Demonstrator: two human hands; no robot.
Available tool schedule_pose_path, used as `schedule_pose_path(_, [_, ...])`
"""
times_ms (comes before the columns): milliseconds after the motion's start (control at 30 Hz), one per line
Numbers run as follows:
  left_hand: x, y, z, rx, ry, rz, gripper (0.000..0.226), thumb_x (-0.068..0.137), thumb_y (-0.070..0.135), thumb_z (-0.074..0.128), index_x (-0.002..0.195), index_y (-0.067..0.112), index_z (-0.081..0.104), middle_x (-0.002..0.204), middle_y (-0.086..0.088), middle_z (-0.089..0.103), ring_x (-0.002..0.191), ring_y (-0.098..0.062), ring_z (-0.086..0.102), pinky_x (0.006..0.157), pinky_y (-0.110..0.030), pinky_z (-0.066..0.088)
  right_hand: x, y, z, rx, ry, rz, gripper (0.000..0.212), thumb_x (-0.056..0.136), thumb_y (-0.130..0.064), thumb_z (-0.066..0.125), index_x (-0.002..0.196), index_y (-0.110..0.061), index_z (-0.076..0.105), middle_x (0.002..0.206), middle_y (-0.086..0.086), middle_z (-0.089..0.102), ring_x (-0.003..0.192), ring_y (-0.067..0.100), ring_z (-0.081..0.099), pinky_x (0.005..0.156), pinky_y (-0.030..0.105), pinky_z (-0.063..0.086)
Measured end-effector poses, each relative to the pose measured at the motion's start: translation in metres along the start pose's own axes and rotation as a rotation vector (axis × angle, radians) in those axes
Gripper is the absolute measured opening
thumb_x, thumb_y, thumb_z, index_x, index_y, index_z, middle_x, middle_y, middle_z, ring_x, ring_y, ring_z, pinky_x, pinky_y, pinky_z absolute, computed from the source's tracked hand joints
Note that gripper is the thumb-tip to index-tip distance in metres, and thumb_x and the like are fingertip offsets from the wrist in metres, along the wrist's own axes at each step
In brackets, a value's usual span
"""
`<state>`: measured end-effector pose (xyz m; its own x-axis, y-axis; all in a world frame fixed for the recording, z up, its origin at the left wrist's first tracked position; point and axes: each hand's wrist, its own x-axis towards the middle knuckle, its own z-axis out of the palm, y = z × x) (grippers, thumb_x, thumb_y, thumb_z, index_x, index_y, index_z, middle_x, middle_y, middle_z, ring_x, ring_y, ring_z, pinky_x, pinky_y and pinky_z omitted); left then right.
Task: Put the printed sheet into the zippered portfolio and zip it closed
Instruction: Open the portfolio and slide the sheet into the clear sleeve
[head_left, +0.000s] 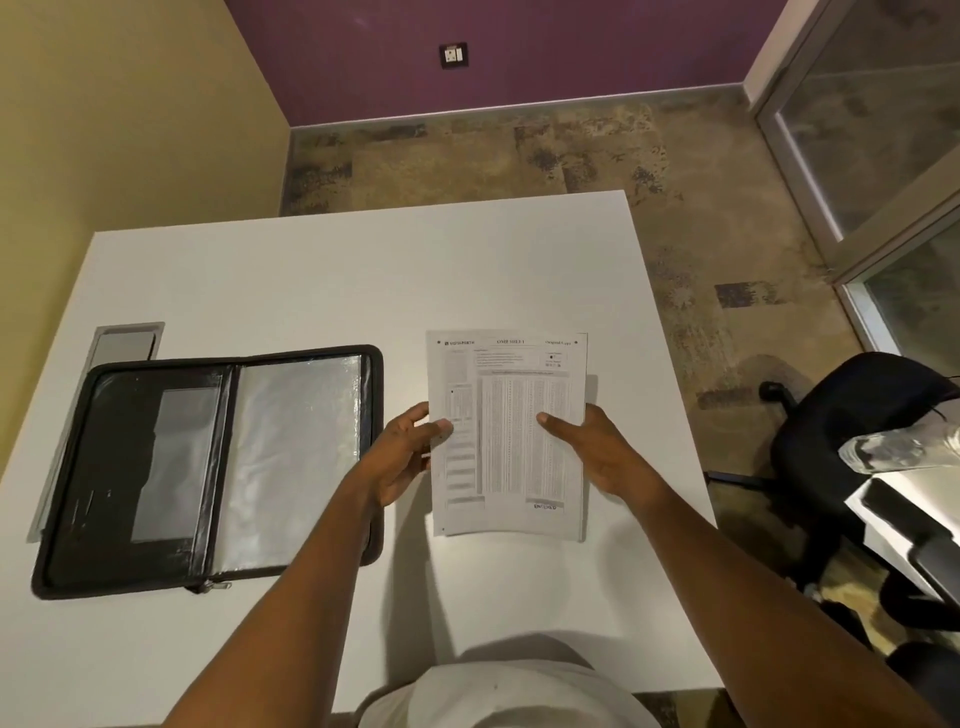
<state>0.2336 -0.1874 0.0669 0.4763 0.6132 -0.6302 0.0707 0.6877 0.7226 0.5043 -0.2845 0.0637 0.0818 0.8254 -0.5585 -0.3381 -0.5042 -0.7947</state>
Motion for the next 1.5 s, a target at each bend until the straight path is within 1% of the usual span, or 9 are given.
schedule_pose_path(133, [-0.003,0.013,0.01,0.062,0.028,0.119,0.035,0.097,0.008,0.07,0.131,0.014,0.067,0.127,-0.009,0.074,0.118,-0.029,0.071,0.101,-0.043,0.058,-0.003,-0.006,0.026,-0.129,0.115,-0.095,0.041,0.094,-0.027,0.074,0.133,-0.016,0.066,0.122,0.002,0.075,0.11,0.018,0.073,0.098,0.045,0.058])
schedule_pose_path(333, [-0.015,0.014,0.019,0.093,0.138,0.302,0.03,0.095,0.006,0.072,0.119,0.024,0.07,0.115,0.001,0.078,0.108,-0.013,0.073,0.085,-0.025,0.058,-0.011,-0.001,0.047,-0.141,0.262,-0.192,0.014,0.095,-0.024,0.073,0.109,-0.025,0.071,0.103,-0.007,0.076,0.094,0.004,0.073,0.085,0.027,0.061])
schedule_pose_path(500, [-0.02,0.0,0.02,0.098,0.161,0.339,0.031,0.094,0.004,0.074,0.121,0.018,0.071,0.115,-0.003,0.078,0.109,-0.016,0.073,0.083,-0.023,0.057,-0.018,0.012,0.05,-0.14,0.271,-0.172,0.023,0.093,-0.026,0.075,0.115,-0.022,0.072,0.11,-0.001,0.076,0.102,0.013,0.072,0.094,0.039,0.059])
schedule_pose_path(667, [-0.019,-0.008,0.025,0.119,0.155,0.322,0.032,0.094,0.003,0.073,0.123,0.016,0.07,0.115,-0.003,0.078,0.109,-0.015,0.073,0.085,-0.025,0.057,-0.023,0.017,0.049,-0.144,0.287,-0.15,0.023,0.091,-0.02,0.078,0.102,-0.037,0.066,0.107,-0.01,0.073,0.095,-0.001,0.069,0.092,0.029,0.056])
schedule_pose_path(933, [-0.014,-0.019,0.019,0.16,0.146,0.285,0.033,0.095,0.012,0.075,0.127,0.019,0.068,0.12,-0.004,0.077,0.114,-0.02,0.072,0.096,-0.037,0.059,-0.019,0.02,0.046,-0.171,0.291,-0.127,0.021,0.09,-0.022,0.079,0.106,-0.031,0.068,0.115,0.0,0.075,0.104,0.01,0.071,0.098,0.039,0.057])
schedule_pose_path(1033, [-0.012,-0.015,0.01,0.172,0.148,0.251,0.029,0.094,0.017,0.076,0.122,0.025,0.069,0.116,0.001,0.078,0.109,-0.017,0.073,0.096,-0.038,0.06,-0.012,0.012,0.045,-0.267,0.254,-0.107,0.041,0.087,-0.033,0.081,0.123,-0.017,0.069,0.117,0.003,0.075,0.106,0.018,0.073,0.097,0.045,0.059])
schedule_pose_path(1267, [-0.024,0.005,-0.055,0.062,0.02,0.15,0.044,0.099,0.011,0.069,0.142,0.006,0.061,0.136,-0.01,0.069,0.126,-0.029,0.067,0.105,-0.045,0.053,-0.002,-0.017,0.081,-0.388,0.045,-0.117,0.046,0.091,-0.032,0.077,0.134,-0.025,0.065,0.117,-0.01,0.076,0.103,0.009,0.074,0.088,0.033,0.062])
schedule_pose_path(1400, [-0.04,0.017,-0.102,0.02,0.065,0.109,0.034,0.101,0.01,0.064,0.134,0.005,0.067,0.128,-0.012,0.073,0.122,-0.035,0.068,0.098,-0.046,0.058,0.009,-0.019,0.121,-0.35,0.003,-0.086,0.044,0.09,-0.024,0.078,0.132,-0.025,0.065,0.114,-0.013,0.076,0.103,0.005,0.074,0.086,0.026,0.06])
schedule_pose_path(1500, [-0.049,0.023,-0.14,0.007,0.118,0.086,0.03,0.1,0.01,0.065,0.13,0.006,0.07,0.124,-0.013,0.075,0.12,-0.037,0.069,0.097,-0.047,0.058,0.025,-0.013,0.155,-0.309,0.001,-0.042,0.044,0.089,-0.019,0.079,0.132,-0.018,0.067,0.12,-0.006,0.075,0.108,0.01,0.073,0.096,0.033,0.058])
